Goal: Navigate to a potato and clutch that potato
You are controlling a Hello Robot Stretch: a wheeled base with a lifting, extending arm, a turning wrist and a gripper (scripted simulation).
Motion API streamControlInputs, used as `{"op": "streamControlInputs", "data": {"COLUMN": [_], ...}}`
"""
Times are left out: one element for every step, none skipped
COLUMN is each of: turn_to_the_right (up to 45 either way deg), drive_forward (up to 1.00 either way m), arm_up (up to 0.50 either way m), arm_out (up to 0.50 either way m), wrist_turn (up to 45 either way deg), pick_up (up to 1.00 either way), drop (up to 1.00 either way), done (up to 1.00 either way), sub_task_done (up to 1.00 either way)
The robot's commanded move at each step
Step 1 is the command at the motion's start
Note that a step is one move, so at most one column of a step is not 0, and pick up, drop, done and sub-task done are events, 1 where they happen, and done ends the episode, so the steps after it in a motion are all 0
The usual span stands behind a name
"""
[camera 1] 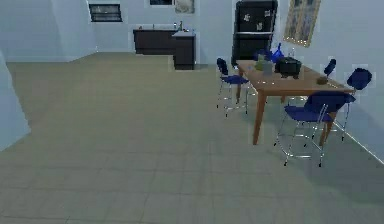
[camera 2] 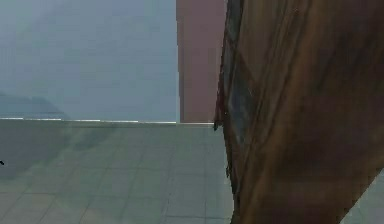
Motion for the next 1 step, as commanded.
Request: {"op": "streamControlInputs", "data": {"turn_to_the_right": [45.0], "drive_forward": [0.0], "arm_up": [0.0], "arm_out": [0.0], "wrist_turn": [0.0], "pick_up": [0.0], "drop": [0.0], "done": [0.0], "sub_task_done": [0.0]}}
